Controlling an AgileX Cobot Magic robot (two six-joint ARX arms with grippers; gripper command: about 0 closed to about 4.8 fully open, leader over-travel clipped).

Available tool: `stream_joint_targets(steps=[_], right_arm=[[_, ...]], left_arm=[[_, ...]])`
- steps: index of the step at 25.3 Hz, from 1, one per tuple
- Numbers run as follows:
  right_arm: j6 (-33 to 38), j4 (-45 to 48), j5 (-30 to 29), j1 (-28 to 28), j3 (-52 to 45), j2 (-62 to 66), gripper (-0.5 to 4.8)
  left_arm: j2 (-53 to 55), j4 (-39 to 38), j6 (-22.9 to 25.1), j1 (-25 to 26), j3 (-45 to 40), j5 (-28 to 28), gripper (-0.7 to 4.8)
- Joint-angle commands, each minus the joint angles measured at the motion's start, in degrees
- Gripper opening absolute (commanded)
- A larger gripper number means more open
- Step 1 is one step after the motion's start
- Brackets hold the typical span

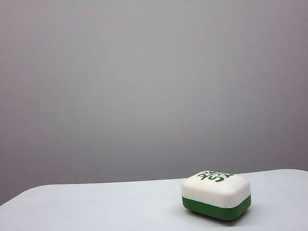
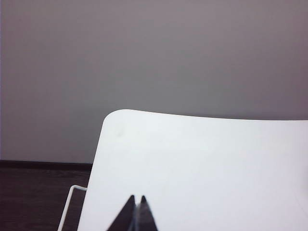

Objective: Pick up the foam mahjong on the table and turn it over.

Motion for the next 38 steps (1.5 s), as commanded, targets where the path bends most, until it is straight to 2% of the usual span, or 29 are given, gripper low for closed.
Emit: stream_joint_targets(steps=[1,13,20,24,29,31,32,34,36,38], right_arm=[[0.04,0.35,0.31,-0.02,-0.31,0.0,0.0],[0.04,1.27,-0.39,0.0,-0.31,0.0,0.0],[4.2,1.36,3.37,-0.04,-0.31,0.0,-0.01],[6.58,1.73,4.57,-0.04,-0.31,0.0,-0.01],[6.78,5.51,3.98,0.07,-0.31,0.0,0.0],[7.23,15.47,-3.76,0.07,-0.28,0.11,0.04],[8.37,17.88,-5.07,0.11,-0.26,0.28,0.04],[11.28,20.63,-5.35,0.13,0.37,1.11,0.1],[11.39,19.5,-5.33,0.09,2.78,2.51,0.12],[8.28,17.53,-5.03,-0.07,9.09,7.39,0.13]], left_arm=[[0.09,0.46,-0.11,-0.02,0.13,0.0,-0.05],[0.09,0.5,-0.22,-0.02,0.13,0.0,-0.05],[0.09,6.67,-0.7,-0.02,0.13,0.02,-0.05],[0.2,8.59,-6.34,-0.02,0.66,0.46,-0.05],[2.21,8.63,-6.34,-0.02,2.51,1.33,-0.05],[8.44,12.15,-6.51,0.0,5.22,1.42,-0.05],[11.32,14.14,-6.54,-0.02,6.01,1.7,-0.05],[16.57,17.42,-6.4,0.0,7.5,2.97,-0.05],[23.02,20.63,-5.7,0.0,9.73,5.31,-0.05],[35.63,23.21,0.66,0.0,16.11,11.47,-0.05]])
